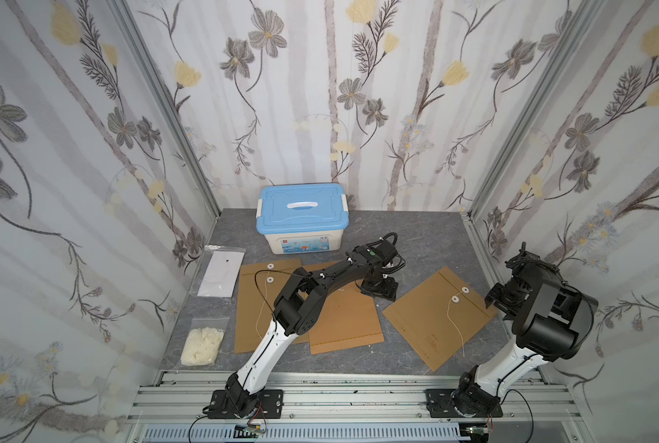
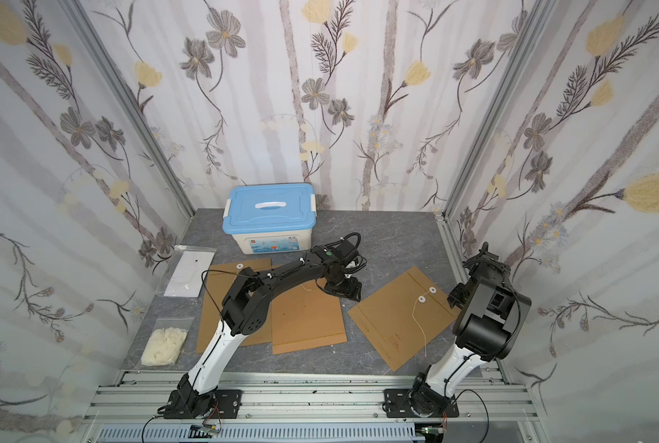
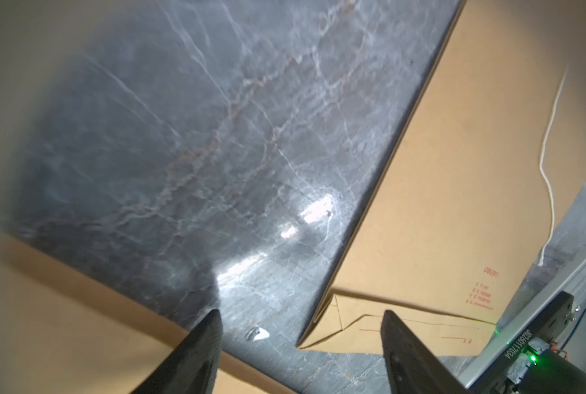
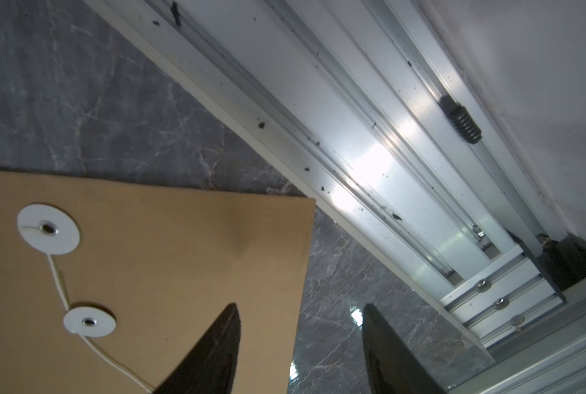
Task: Close the mouth of the file bag
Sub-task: Adjust the file bag at the center of the board.
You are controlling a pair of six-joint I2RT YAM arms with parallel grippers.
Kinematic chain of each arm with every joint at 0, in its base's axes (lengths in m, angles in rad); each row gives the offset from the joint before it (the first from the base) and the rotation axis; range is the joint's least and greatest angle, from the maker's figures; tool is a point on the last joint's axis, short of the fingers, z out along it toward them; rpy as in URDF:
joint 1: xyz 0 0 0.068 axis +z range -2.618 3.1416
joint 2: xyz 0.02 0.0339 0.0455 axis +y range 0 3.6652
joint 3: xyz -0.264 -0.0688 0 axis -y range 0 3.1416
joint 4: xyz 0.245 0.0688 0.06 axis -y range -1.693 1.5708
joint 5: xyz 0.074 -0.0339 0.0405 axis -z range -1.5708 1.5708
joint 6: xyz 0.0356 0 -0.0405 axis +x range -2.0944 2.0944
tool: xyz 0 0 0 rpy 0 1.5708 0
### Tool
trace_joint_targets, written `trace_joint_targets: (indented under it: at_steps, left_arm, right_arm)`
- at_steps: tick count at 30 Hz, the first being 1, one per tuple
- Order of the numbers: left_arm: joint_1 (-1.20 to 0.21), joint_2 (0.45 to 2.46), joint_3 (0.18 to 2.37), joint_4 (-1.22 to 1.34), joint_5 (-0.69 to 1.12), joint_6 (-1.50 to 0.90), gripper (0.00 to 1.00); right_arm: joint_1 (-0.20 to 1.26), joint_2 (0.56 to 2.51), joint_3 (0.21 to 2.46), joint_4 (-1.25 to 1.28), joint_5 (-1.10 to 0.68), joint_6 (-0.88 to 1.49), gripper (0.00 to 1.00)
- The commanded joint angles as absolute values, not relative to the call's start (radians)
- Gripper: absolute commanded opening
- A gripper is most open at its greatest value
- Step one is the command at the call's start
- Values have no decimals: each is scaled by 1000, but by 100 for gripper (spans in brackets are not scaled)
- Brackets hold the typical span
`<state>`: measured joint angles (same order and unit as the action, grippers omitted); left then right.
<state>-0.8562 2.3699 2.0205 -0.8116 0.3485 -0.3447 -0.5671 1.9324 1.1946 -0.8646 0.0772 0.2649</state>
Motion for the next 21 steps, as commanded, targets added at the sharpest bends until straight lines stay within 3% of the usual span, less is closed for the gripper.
trace_joint_targets:
  at_steps: [1, 6, 11, 21]
  left_arm:
    - [-856, 2361, 2025, -807, 298, -343, 77]
    - [-856, 2368, 2008, -764, 303, -335, 80]
    - [-855, 2359, 2003, -744, 308, -354, 81]
    - [-842, 2347, 1950, -698, 341, -368, 83]
  right_arm:
    - [-550, 1910, 1150, -727, 141, 102, 57]
    - [-598, 2114, 1320, -839, 90, 34, 56]
    - [-523, 2202, 1377, -889, 82, -27, 55]
    - [-398, 2165, 1322, -823, 201, -131, 50]
